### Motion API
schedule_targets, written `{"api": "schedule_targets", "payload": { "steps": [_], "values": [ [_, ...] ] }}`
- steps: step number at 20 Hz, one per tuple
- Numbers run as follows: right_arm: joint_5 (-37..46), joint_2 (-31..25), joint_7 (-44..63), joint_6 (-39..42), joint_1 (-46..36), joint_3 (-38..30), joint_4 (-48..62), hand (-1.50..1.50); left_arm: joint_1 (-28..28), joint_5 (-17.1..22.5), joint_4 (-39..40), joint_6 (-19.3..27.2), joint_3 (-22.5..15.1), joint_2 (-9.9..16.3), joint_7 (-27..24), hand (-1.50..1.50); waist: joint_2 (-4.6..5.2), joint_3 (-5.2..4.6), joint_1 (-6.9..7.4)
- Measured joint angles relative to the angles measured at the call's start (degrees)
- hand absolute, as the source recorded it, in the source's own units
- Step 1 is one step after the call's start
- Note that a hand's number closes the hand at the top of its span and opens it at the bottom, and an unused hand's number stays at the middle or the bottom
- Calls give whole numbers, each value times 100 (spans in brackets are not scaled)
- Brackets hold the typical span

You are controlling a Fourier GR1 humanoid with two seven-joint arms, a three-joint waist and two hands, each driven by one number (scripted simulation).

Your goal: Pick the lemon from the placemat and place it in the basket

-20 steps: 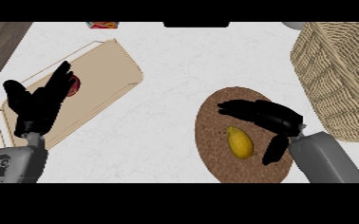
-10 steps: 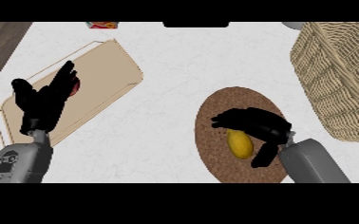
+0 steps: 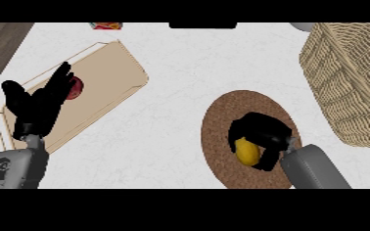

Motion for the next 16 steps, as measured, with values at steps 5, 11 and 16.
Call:
{"api": "schedule_targets", "payload": {
  "steps": [5,11,16],
  "values": [
    [-210,537,1947,-395,-201,-1350,461,150,41,-3,-6,30,46,10,-47,0,78,0,-150],
    [-267,1103,4253,-1319,-627,-2676,788,150,22,1,-37,29,47,8,-62,0,157,-2,-89],
    [-292,1442,6078,-2465,-1430,-3425,952,150,-110,15,-67,-64,-70,-38,-54,0,201,15,245]
  ]
}}
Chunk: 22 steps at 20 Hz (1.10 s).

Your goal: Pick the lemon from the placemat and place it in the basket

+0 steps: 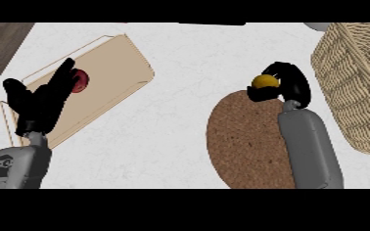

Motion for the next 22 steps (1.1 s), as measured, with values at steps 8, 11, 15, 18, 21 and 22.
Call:
{"api": "schedule_targets", "payload": {
  "steps": [8,11,15,18,21,22],
  "values": [
    [869,126,1730,-2461,-1685,-304,314,150,-267,-81,47,-90,-275,-134,30,0,50,-14,421],
    [1585,98,2369,-2992,-2303,-351,660,150,-355,-121,78,-61,-332,-182,76,0,45,-25,441],
    [2518,-58,3153,-3211,-3040,-493,1283,150,-386,-133,149,-79,-313,-150,58,0,36,-30,418],
    [3114,-242,3504,-3182,-3567,-618,1734,150,-398,-120,155,-69,-300,-159,104,0,27,-27,404],
    [3580,-447,3718,-3101,-4013,-765,2169,150,-420,-127,180,-45,-279,-159,113,0,25,-24,366],
    [3717,-515,3779,-3087,-4149,-814,2285,150,-427,-131,195,-42,-277,-163,104,0,28,-23,356]
  ]
}}
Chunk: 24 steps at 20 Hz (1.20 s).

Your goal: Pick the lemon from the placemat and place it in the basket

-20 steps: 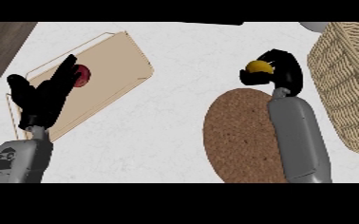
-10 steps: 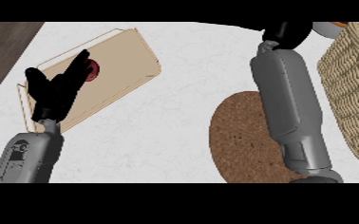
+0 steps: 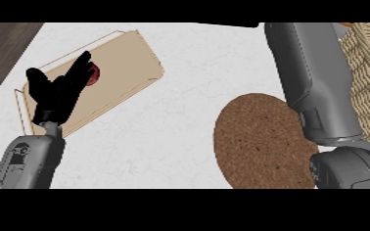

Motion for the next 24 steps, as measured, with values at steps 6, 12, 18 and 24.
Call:
{"api": "schedule_targets", "payload": {
  "steps": [6,12,18,24],
  "values": [
    [654,-526,230,57,-568,-303,608,150,-21,10,-26,12,48,32,41,0,1,8,-37],
    [1205,-1005,420,114,-813,-561,1048,150,-71,-27,-4,73,57,7,46,0,10,11,-86],
    [1710,-1431,633,260,-769,-765,1319,150,19,-9,-20,73,105,23,56,0,-19,16,-148],
    [1948,-1526,703,218,-538,-1006,1389,150,134,21,0,59,201,71,14,0,-66,22,-262]
  ]
}}
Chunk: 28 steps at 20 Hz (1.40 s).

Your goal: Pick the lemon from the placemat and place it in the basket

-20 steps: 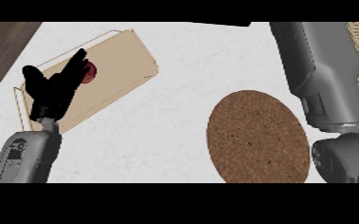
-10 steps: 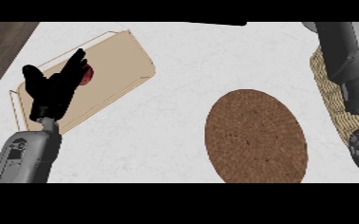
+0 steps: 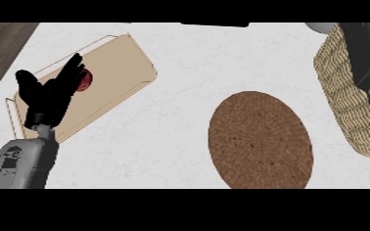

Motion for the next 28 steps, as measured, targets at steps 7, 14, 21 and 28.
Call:
{"api": "schedule_targets", "payload": {
  "steps": [7,14,21,28],
  "values": [
    [-58,-50,-268,-351,508,-334,-37,150,176,-15,-31,9,68,17,-88,0,-55,6,-138],
    [-8,-34,-421,-796,987,-597,-266,-150,210,45,25,-94,166,94,-137,0,-59,6,-179],
    [47,-85,-367,-1170,1525,-1066,-577,-150,326,59,-116,-102,153,55,-104,0,-73,9,-190],
    [-89,-22,-575,-1645,1586,-1196,-670,-150,372,1,-176,-59,152,29,-79,0,-97,8,-220]
  ]
}}
